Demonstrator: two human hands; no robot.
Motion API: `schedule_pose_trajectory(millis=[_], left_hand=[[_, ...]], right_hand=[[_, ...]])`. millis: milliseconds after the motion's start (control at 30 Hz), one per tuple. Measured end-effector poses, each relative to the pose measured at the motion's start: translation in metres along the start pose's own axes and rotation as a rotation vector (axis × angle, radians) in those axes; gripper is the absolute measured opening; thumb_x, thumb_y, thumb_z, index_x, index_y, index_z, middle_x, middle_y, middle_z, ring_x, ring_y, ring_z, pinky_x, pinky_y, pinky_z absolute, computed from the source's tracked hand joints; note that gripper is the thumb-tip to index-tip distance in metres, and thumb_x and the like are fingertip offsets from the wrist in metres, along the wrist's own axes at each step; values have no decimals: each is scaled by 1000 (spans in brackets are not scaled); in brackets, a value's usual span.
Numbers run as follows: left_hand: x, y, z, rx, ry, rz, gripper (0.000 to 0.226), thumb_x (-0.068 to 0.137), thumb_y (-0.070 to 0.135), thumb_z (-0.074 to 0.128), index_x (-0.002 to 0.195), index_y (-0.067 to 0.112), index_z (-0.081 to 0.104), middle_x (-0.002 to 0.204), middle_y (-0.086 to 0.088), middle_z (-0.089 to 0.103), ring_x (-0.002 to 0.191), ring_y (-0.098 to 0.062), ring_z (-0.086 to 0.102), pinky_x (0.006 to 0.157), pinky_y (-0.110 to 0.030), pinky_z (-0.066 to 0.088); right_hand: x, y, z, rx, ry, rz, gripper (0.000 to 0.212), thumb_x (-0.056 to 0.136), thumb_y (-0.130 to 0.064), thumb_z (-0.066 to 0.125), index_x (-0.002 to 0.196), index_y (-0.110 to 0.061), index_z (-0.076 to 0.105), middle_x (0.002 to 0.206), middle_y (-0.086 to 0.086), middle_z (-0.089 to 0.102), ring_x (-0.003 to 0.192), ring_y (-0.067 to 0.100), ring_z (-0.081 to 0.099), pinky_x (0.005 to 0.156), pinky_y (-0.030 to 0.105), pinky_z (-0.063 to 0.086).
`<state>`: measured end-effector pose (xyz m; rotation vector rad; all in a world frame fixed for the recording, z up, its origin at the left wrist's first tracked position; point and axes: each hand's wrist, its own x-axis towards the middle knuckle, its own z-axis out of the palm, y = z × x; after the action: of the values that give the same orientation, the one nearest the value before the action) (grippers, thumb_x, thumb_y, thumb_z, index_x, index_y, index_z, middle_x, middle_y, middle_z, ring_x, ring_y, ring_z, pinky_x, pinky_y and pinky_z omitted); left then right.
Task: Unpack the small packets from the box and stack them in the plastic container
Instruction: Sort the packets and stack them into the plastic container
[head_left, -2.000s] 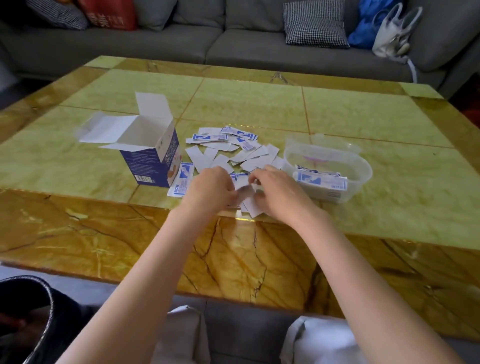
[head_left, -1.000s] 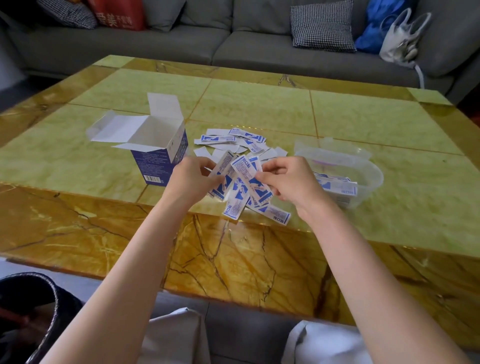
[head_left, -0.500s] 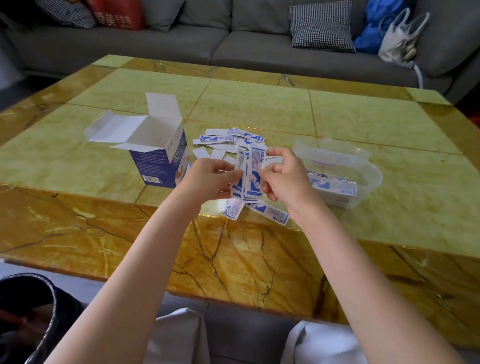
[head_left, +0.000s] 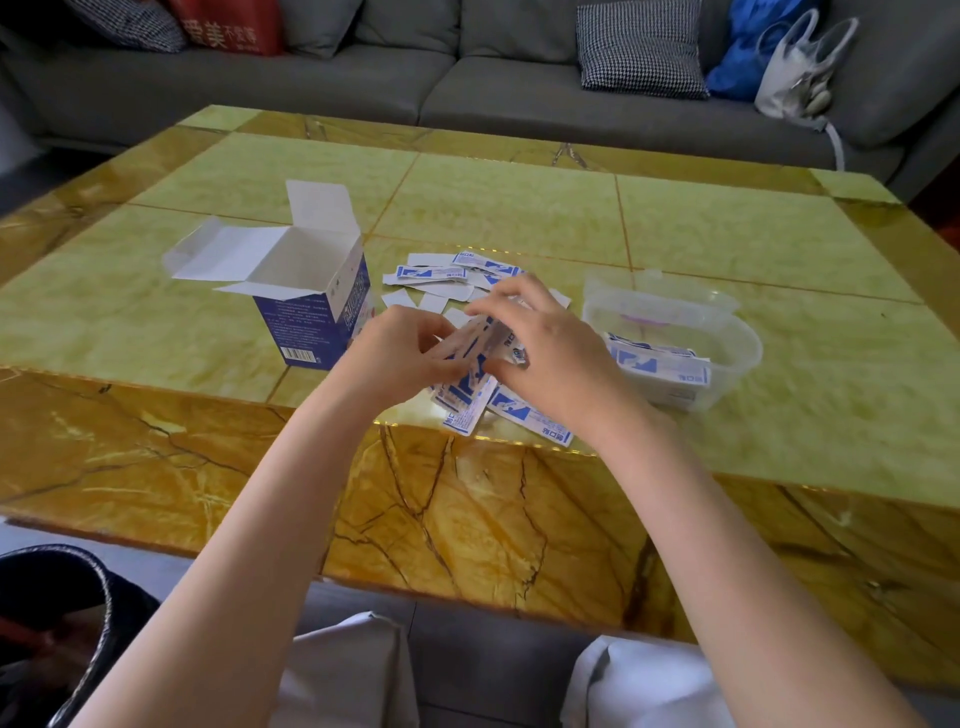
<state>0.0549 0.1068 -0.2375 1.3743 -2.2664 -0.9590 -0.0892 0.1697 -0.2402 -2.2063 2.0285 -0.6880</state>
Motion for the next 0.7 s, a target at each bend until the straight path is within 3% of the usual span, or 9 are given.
schedule_pose_trajectory(millis=[67,167,333,433,500,567,633,700], left_hand=[[-1,0,-2,-54,-50,5,9,79,19,71,88,17,69,64,4,61,54,-6,53,52,-18,41],[-2,0,-5,-184,-113,-27,13,79,20,71,91,21,70,67,6,64,50,1,51,43,-6,36],[0,-6,-11,-372,-49,-116,17,81,17,68,98,19,68,82,1,70,64,-4,59,51,-11,45],[3,-14,-16,-521,72,-201,23,81,12,68,103,15,65,88,-1,69,79,-13,65,69,-21,55],[4,-15,-17,-604,152,-251,23,80,9,68,102,15,62,88,-1,67,78,-13,64,71,-25,56],[4,-12,-14,-634,174,-252,18,81,9,67,97,15,61,86,-1,66,72,-11,63,59,-18,56],[3,-6,-8,-633,190,-218,17,82,11,67,98,13,62,89,-2,66,70,-10,63,54,-14,55],[3,2,1,-638,221,-196,14,82,12,68,95,13,63,88,-3,66,71,-13,64,64,-21,57]], right_hand=[[0,4,3,21,-46,37,45,85,-18,63,128,-23,50,123,-7,43,90,15,58,73,32,52],[1,8,1,86,-47,110,43,83,-20,67,123,-19,53,111,-3,49,91,14,55,77,28,47],[1,13,-2,162,47,163,17,84,-19,67,99,-13,63,76,-3,54,57,1,44,64,22,37],[2,15,-4,150,123,196,11,88,-12,59,96,-14,67,75,4,64,55,13,52,56,28,45],[2,14,-7,367,164,312,10,91,-11,56,90,-19,62,68,3,63,45,12,56,44,25,48],[1,7,-9,804,147,476,11,93,-10,52,84,-15,59,67,7,64,43,11,58,38,20,46],[2,-1,-5,1082,71,578,14,95,-13,50,85,-11,60,75,7,66,56,14,62,49,22,52],[2,-9,3,1155,4,635,16,94,-14,52,82,-10,62,79,2,65,69,13,61,66,27,53]])
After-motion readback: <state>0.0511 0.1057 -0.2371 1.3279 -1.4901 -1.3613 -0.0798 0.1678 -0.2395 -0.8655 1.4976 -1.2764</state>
